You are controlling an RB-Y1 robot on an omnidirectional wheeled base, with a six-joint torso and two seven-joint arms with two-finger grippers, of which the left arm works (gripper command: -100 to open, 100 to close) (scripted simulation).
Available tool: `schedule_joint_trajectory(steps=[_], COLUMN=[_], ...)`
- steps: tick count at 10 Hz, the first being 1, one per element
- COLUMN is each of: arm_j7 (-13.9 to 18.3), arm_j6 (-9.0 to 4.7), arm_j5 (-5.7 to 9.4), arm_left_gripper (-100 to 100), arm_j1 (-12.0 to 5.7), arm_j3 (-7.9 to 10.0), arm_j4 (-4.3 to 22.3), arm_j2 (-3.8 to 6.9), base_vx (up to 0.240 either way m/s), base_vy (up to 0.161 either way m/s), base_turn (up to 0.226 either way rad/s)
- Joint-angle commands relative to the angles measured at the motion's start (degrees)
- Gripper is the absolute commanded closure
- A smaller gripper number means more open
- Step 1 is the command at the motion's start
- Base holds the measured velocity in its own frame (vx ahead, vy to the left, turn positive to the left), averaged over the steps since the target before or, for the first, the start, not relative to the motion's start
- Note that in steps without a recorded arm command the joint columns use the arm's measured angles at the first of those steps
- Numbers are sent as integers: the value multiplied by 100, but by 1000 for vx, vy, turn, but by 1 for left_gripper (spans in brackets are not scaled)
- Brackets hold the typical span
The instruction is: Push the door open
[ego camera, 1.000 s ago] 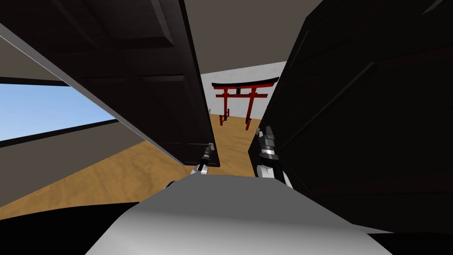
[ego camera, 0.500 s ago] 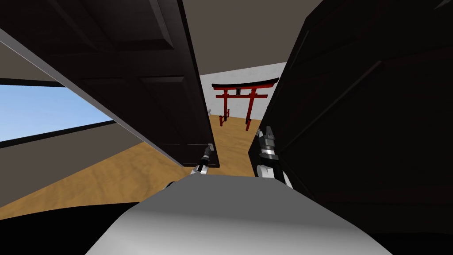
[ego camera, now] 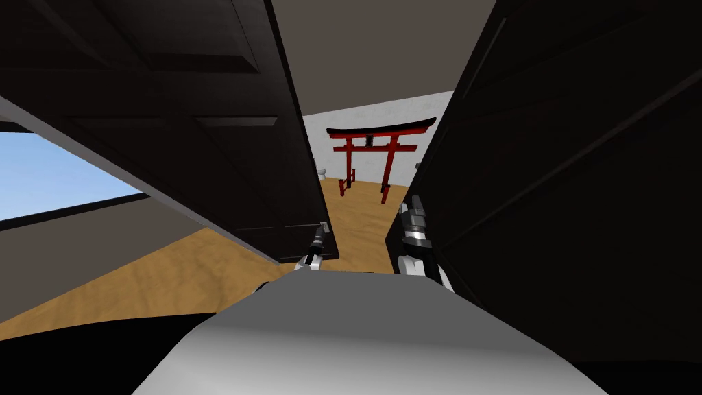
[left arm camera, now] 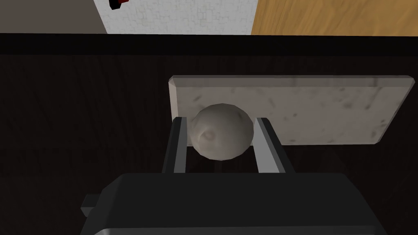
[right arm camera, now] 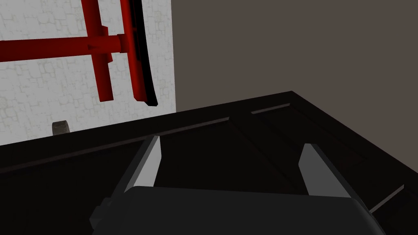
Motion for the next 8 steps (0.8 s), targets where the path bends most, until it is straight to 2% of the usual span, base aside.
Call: schedule_joint_trajectory(steps=[1,2,3,5,6,7,8], arm_j7=[-27,-27,-67,-80,-123,-123,-152], arm_j6=[-1,-1,10,13,24,24,31], arm_j5=[33,33,50,55,73,73,84], arm_left_gripper=[100,100,100,100,100,100,100], arm_j1=[16,16,13,12,10,10,8], arm_j3=[174,174,315,362,511,511,612], arm_j4=[-47,-47,-47,-75,-48,234,-49], arm_j2=[82,82,91,95,101,101,105], base_vx=[198,142,147,123,130,120,118], base_vy=[-38,-22,-43,-39,-20,-17,-39], base_turn=[21,6,17,20,11,20,37])
